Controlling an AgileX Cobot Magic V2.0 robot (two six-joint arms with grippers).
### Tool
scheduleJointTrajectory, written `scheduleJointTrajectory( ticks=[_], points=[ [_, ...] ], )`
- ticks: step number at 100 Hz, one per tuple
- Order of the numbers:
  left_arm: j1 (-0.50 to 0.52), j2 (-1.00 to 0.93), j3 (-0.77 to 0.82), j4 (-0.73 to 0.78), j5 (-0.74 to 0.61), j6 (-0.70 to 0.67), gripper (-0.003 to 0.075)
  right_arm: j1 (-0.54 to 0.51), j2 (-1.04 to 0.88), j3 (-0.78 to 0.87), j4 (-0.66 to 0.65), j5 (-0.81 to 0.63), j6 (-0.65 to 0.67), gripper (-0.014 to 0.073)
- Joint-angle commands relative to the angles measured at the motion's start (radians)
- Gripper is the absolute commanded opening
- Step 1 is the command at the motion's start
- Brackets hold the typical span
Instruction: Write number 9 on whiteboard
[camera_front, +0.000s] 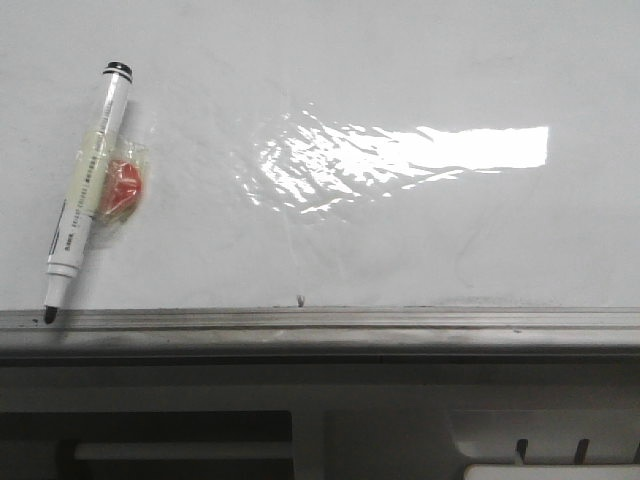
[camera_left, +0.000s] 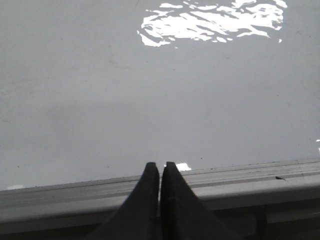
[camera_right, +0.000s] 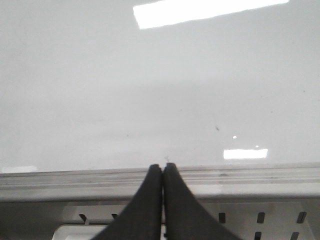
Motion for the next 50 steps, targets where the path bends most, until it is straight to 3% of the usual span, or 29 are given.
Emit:
scheduleJointTrajectory(
  ticks=[1, 50],
  points=[
    [0.004, -0.028, 0.041, 0.003, -0.099, -0.01, -0.002, -0.003, -0.013, 0.026, -0.02, -0.025, -0.001, -0.0071],
    [0.004, -0.028, 0.041, 0.018, -0.183, -0.01, -0.002, -0.003, -0.013, 0.026, -0.02, -0.025, -0.001, -0.0071]
  ],
)
